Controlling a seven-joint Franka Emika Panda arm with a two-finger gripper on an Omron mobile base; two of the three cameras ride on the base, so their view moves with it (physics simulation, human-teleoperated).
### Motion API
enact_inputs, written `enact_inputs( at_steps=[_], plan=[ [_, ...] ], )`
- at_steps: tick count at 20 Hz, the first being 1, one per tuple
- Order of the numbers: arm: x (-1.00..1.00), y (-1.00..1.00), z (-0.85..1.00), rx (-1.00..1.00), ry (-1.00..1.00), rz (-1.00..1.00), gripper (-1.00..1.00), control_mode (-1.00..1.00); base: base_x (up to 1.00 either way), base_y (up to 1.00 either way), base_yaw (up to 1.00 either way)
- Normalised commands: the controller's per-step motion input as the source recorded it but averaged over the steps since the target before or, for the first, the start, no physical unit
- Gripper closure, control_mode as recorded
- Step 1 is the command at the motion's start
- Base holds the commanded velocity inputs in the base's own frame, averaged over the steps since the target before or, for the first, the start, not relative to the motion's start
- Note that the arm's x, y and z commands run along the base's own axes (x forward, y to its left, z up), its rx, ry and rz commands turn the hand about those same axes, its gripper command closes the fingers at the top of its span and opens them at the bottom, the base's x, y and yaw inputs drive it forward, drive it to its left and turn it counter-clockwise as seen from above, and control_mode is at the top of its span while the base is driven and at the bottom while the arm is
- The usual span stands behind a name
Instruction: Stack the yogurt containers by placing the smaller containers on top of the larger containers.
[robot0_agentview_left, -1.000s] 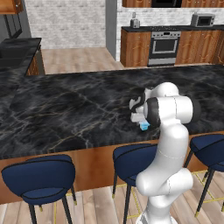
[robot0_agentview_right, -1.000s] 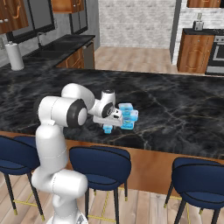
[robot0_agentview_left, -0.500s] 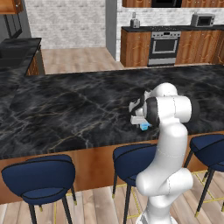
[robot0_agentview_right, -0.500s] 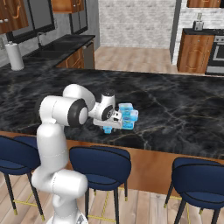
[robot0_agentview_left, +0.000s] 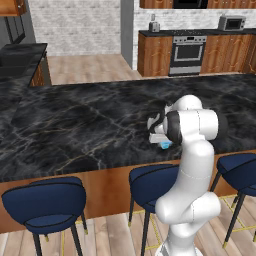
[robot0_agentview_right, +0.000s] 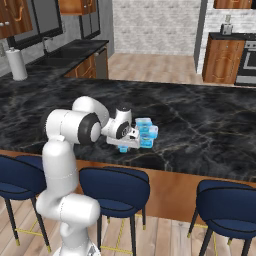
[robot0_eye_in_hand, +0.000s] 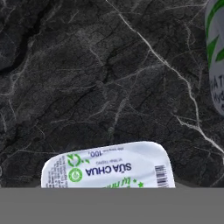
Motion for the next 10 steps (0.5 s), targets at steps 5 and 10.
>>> enact_inputs(
  at_steps=[5, 10],
  plan=[
    [0.0, 0.0, 0.01, 0.0, 0.0, 0.0, 1.0, -1.0, 0.0, 0.0, 0.0],
    [-0.03, 0.0, 0.33, 0.0, 0.0, 0.0, 1.0, -1.0, 0.0, 0.0, 0.0]
  ],
)
